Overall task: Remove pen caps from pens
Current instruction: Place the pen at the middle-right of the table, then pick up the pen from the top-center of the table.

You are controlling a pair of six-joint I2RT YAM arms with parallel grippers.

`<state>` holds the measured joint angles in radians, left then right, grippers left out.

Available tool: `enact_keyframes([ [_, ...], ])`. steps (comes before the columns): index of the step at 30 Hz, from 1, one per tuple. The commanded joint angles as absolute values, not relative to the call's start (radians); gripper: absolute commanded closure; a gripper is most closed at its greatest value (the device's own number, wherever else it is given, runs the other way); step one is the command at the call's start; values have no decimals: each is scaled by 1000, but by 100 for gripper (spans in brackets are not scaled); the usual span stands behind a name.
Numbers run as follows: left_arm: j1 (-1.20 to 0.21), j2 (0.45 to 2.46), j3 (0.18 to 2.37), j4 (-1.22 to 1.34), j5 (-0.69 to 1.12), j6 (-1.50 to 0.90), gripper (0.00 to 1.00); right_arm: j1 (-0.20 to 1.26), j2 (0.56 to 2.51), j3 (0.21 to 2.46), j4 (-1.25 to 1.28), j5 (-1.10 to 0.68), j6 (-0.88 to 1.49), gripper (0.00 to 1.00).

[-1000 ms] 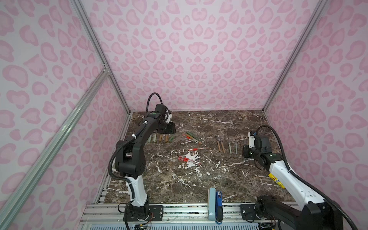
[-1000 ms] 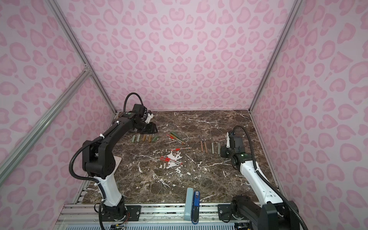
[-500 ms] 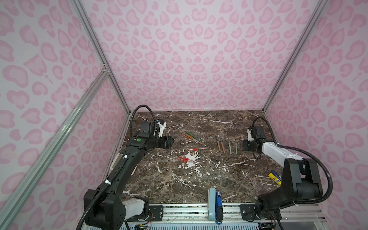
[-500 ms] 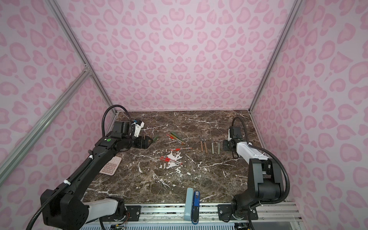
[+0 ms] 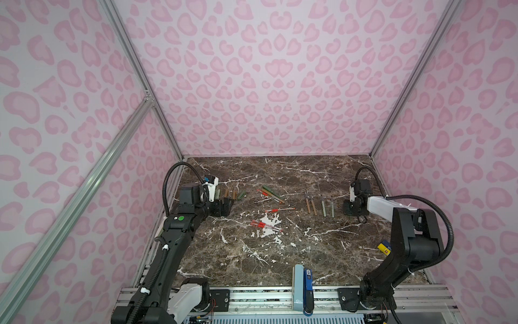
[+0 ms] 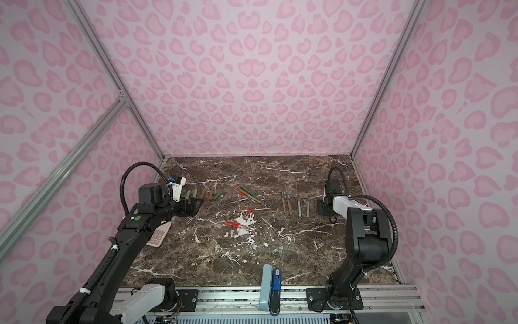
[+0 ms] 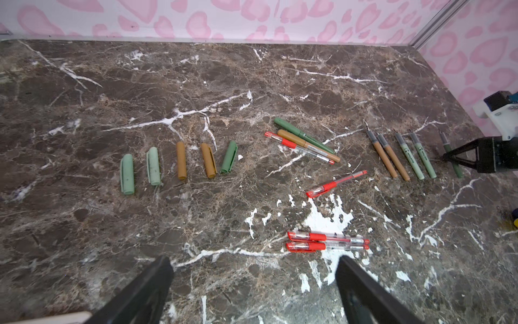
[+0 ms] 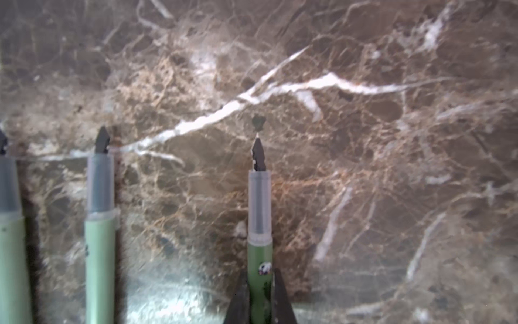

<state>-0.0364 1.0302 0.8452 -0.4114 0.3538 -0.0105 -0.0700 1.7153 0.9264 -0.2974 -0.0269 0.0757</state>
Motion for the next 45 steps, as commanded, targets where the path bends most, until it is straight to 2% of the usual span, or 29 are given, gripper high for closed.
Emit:
enact_keyframes([
  [1,-12,1028,858,-373,380,-8,5,-72,1743,925,-320,-23,73,84],
  [5,2,1026,865,-375,373,6,5,-71,1746,928,-316,-28,79,72],
  [8,10,1031,869,-382,373,6,5,-71,1740,929,-321,-40,80,68],
  [19,27,1045,870,-372,383,0,5,-17,1575,919,-354,-2,69,67],
  [27,43,1049,863,-364,385,-1,5,186,1507,951,-297,-92,136,66],
  [30,47,1050,862,-364,382,-3,5,268,1550,1001,-246,-171,168,66],
  [36,55,1030,855,-356,385,-4,4,425,1728,1191,-261,-199,148,66],
  [45,70,1017,873,-376,385,-8,4,553,2008,1514,-333,-225,134,66],
])
